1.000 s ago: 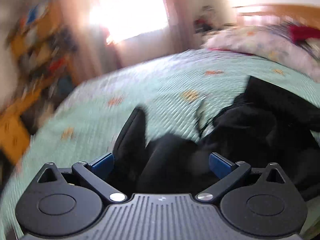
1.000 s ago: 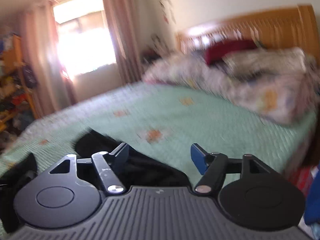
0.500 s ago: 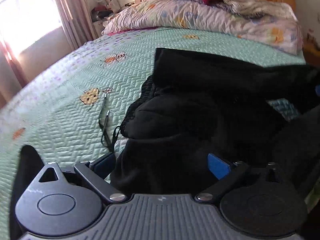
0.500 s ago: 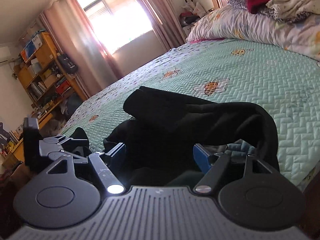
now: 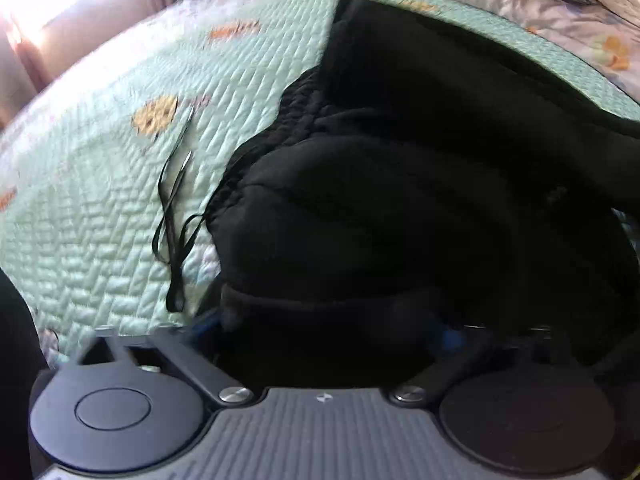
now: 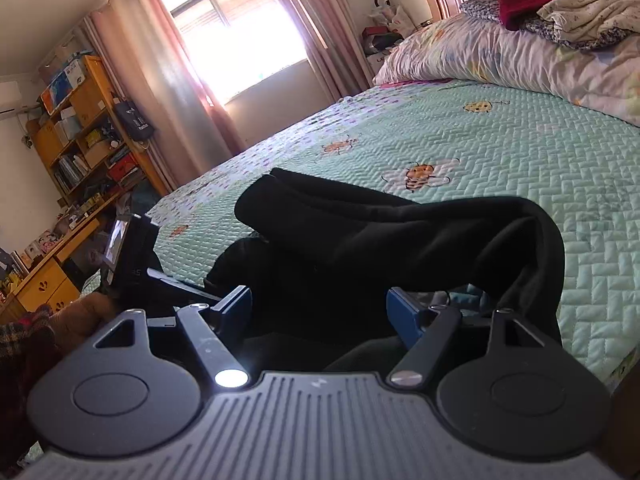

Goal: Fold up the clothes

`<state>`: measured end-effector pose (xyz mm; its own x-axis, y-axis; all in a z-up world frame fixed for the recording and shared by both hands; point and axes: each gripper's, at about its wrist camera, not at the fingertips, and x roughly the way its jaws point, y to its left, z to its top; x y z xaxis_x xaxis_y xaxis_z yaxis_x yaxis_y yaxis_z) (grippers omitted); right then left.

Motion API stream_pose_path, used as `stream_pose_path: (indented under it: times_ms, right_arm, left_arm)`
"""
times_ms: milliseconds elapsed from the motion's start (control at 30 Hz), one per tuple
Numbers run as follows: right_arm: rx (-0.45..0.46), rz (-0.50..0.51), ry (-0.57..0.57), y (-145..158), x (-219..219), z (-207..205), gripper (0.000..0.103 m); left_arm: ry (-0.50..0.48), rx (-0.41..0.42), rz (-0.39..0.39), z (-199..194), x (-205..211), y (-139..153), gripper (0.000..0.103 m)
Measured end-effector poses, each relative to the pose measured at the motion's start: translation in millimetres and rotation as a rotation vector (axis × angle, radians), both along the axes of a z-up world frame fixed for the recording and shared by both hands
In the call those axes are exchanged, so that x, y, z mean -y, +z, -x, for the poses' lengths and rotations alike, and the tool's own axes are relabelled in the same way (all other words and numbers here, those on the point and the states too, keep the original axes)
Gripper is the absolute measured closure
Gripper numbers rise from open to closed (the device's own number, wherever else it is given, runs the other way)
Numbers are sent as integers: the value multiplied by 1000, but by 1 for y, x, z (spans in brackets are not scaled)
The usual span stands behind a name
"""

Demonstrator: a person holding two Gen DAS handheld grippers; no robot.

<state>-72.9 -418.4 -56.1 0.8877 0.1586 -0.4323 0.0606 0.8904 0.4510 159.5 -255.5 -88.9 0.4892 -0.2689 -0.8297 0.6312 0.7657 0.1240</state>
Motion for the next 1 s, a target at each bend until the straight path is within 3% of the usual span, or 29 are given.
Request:
stream_pose_path:
  times_ms: [33,67,133,233,333,467,567,633,667,733,800,867,900,967,1000]
  right_arm:
    - [-3,-2,-3,-1,-1,1,27]
    - [-6,-5,-5,-3,-2,1,27]
    - [-7,-13,-10,-3,-3,2,27]
    - [-6,-9,-21,-3,-6,6,27]
    - [-5,-11,-33,0,-7,11,27]
    - [16,-29,-44,9,-7,15,27]
    - [48,-33,-6,19,-17,8,27]
    - [72,-34,24,26,-25,3,27]
    - [80,-37,37,28,-29,0,27]
    - [85,-52,59,28,-36,-8,27]
    - [84,-73,79,24,-40,-12,27]
    - [66,-93,87,16,-42,-15,27]
    - [51,-101,87,12,-41,-15,27]
    - [21,-120,81,5,-38,-16,27]
    - [8,-126,78,3,-36,-16,27]
  left_arm:
    - [-1,42,-5,10,4,3,45]
    - [0,103,-29,22,9,5,52]
    - [17,231,-92,48,19,9,79]
    - [116,368,-103,75,20,20,85]
    - [251,510,-84,87,11,46,87]
    - [350,702,-91,84,-1,94,87]
    - [406,976,-150,84,-1,142,103]
    - [535,1228,-209,74,-9,181,103]
    - [557,1215,-208,62,-20,204,103]
    - [592,1114,-154,46,-44,231,103]
    - [585,1034,-130,38,-63,242,103]
    - [547,928,-113,39,-72,229,103]
    - [527,857,-99,39,-74,217,97]
    - [496,699,-78,36,-75,180,84]
    - [482,621,-68,34,-76,161,65]
